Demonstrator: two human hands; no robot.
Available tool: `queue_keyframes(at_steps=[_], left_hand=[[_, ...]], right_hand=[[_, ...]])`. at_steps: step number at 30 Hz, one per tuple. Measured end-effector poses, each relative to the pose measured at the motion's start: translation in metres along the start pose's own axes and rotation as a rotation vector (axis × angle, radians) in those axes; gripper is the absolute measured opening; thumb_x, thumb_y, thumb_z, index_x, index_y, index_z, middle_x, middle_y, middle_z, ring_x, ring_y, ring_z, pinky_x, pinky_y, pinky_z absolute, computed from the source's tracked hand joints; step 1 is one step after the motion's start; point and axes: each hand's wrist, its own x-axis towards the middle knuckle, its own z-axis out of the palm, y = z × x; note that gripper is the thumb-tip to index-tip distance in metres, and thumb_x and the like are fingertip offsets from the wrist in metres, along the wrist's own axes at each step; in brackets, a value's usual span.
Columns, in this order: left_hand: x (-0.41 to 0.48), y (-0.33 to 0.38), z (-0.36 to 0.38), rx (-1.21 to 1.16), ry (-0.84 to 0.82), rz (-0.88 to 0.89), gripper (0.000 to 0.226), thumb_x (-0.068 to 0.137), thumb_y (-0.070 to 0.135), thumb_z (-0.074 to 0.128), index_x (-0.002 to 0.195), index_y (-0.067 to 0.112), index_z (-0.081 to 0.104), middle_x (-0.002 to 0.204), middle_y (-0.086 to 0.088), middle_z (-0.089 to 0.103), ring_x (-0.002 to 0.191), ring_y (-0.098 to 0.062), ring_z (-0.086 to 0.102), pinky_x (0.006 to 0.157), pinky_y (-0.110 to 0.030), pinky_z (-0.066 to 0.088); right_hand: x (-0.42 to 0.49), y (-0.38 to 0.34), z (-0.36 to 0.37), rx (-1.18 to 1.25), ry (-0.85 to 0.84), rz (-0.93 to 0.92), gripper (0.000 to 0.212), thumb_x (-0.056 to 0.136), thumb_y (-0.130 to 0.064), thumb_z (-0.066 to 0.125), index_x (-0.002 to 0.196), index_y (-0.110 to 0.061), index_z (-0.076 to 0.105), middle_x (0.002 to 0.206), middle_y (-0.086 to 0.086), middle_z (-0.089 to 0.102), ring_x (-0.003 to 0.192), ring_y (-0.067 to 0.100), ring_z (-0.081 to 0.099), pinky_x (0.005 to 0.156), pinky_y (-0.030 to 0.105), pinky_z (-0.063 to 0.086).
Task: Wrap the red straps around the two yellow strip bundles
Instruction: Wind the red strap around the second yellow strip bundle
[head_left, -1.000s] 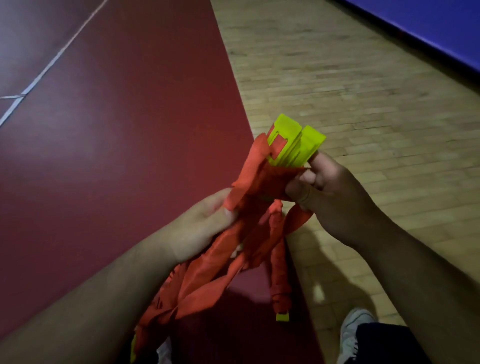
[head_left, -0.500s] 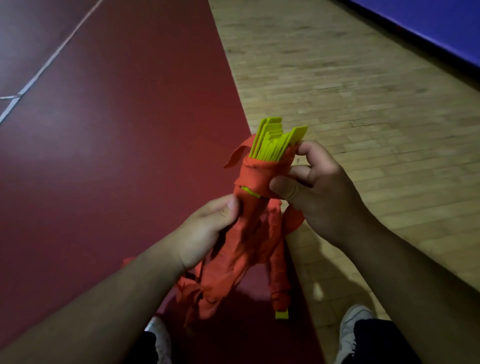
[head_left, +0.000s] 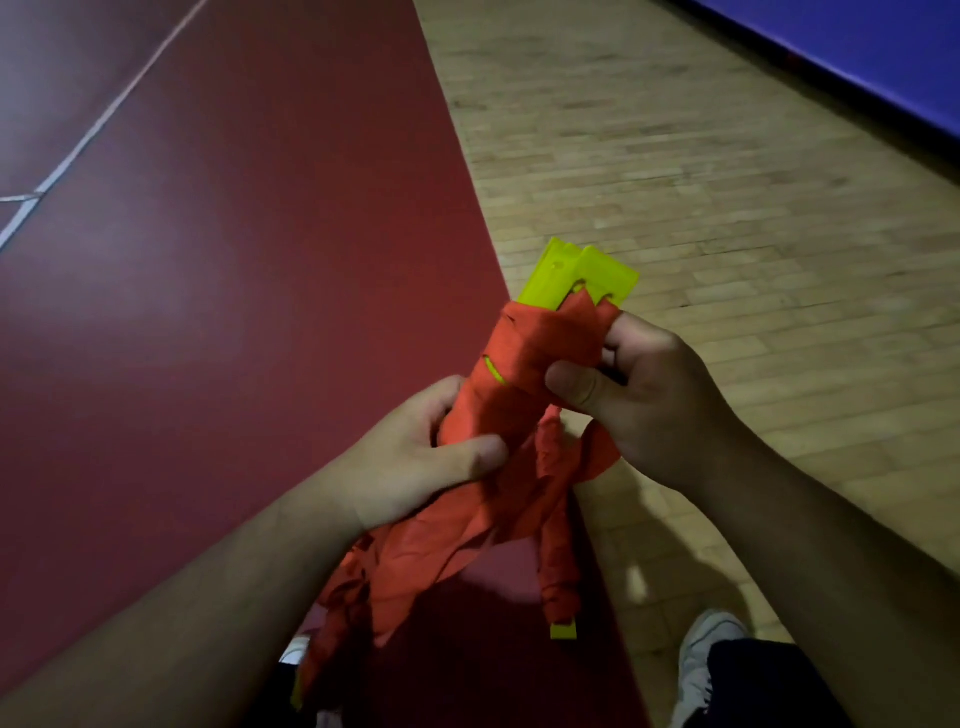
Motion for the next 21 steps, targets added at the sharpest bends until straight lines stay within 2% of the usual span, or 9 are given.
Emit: queue_keyframes(at_steps=[2, 4, 6, 8, 11, 13, 15, 18, 21], left_hand=[[0.002, 0.003, 0.000, -0.012, -0.008, 0.065, 0.077, 0.075, 0.060, 0.075, 0.112, -0.005, 0.055, 0.090, -0.031, 0.058, 0.080, -0.023, 0.055, 0.067, -0.044, 0.048], [0.001, 0.002, 0.002, -0.018, -0.018, 0.096, 0.083, 0.081, 0.069, 0.063, 0.111, -0.007, 0.055, 0.092, -0.037, 0.056, 0.072, -0.022, 0.055, 0.056, -0.029, 0.047], [0.000, 0.000, 0.008, -0.073, -0.013, 0.103, 0.072, 0.091, 0.054, 0.050, 0.114, -0.014, 0.048, 0.088, -0.028, 0.056, 0.066, -0.010, 0.057, 0.049, -0.015, 0.043], [-0.003, -0.002, 0.016, -0.115, 0.030, 0.095, 0.056, 0.095, 0.035, 0.039, 0.114, -0.017, 0.048, 0.089, -0.019, 0.057, 0.061, -0.003, 0.058, 0.052, -0.010, 0.044], [-0.001, -0.001, 0.014, -0.149, 0.126, 0.078, 0.064, 0.090, 0.057, 0.057, 0.104, -0.005, 0.058, 0.085, -0.015, 0.063, 0.075, -0.020, 0.060, 0.067, -0.032, 0.050], [0.001, -0.002, 0.008, -0.060, 0.145, 0.053, 0.071, 0.083, 0.070, 0.059, 0.096, 0.001, 0.059, 0.080, -0.023, 0.059, 0.076, -0.027, 0.054, 0.070, -0.049, 0.045], [0.000, -0.004, 0.000, 0.104, 0.169, 0.043, 0.059, 0.084, 0.075, 0.052, 0.089, 0.017, 0.061, 0.081, -0.022, 0.061, 0.074, -0.025, 0.055, 0.072, -0.060, 0.046], [0.000, -0.002, -0.011, 0.310, 0.258, 0.066, 0.038, 0.085, 0.070, 0.045, 0.080, 0.035, 0.058, 0.067, 0.009, 0.058, 0.065, -0.011, 0.052, 0.064, -0.043, 0.044], [0.002, -0.001, -0.017, 0.422, 0.289, 0.073, 0.033, 0.085, 0.068, 0.041, 0.080, 0.039, 0.056, 0.066, 0.015, 0.055, 0.062, -0.008, 0.049, 0.061, -0.036, 0.041]], right_hand=[[-0.002, -0.003, 0.003, -0.053, 0.055, -0.019, 0.048, 0.071, -0.053, 0.075, 0.106, -0.021, 0.068, 0.094, -0.004, 0.078, 0.092, 0.017, 0.074, 0.084, 0.044, 0.058], [-0.003, -0.003, 0.005, -0.061, 0.072, -0.022, 0.047, 0.069, -0.053, 0.081, 0.102, -0.024, 0.066, 0.091, -0.005, 0.078, 0.088, 0.017, 0.074, 0.080, 0.041, 0.058], [-0.002, -0.005, 0.005, 0.023, 0.000, 0.001, 0.047, 0.065, -0.047, 0.086, 0.102, -0.029, 0.063, 0.095, -0.005, 0.078, 0.091, 0.013, 0.074, 0.082, 0.037, 0.056], [-0.001, -0.006, 0.000, 0.040, -0.079, 0.035, 0.050, 0.063, -0.049, 0.085, 0.107, -0.034, 0.064, 0.100, -0.004, 0.078, 0.096, 0.015, 0.074, 0.086, 0.039, 0.057], [0.002, -0.008, -0.007, -0.191, -0.142, 0.046, 0.039, 0.073, -0.063, 0.077, 0.097, -0.033, 0.072, 0.091, -0.012, 0.077, 0.089, 0.006, 0.072, 0.080, 0.029, 0.053], [0.002, -0.009, -0.011, -0.343, -0.172, 0.055, 0.037, 0.072, -0.067, 0.066, 0.083, -0.033, 0.074, 0.080, -0.021, 0.073, 0.079, -0.005, 0.068, 0.070, 0.018, 0.048], [0.002, -0.008, -0.015, -0.449, -0.162, 0.061, 0.049, 0.069, -0.071, 0.061, 0.077, -0.025, 0.076, 0.072, -0.011, 0.070, 0.068, 0.001, 0.064, 0.062, 0.021, 0.046], [0.002, -0.006, -0.018, -0.496, -0.161, 0.039, 0.040, 0.085, -0.056, 0.069, 0.074, -0.018, 0.072, 0.067, 0.002, 0.066, 0.064, 0.012, 0.061, 0.063, 0.032, 0.046], [0.003, -0.004, -0.017, -0.596, -0.130, 0.023, 0.027, 0.089, -0.042, 0.067, 0.074, -0.019, 0.069, 0.065, -0.002, 0.063, 0.065, 0.010, 0.059, 0.061, 0.029, 0.043]])
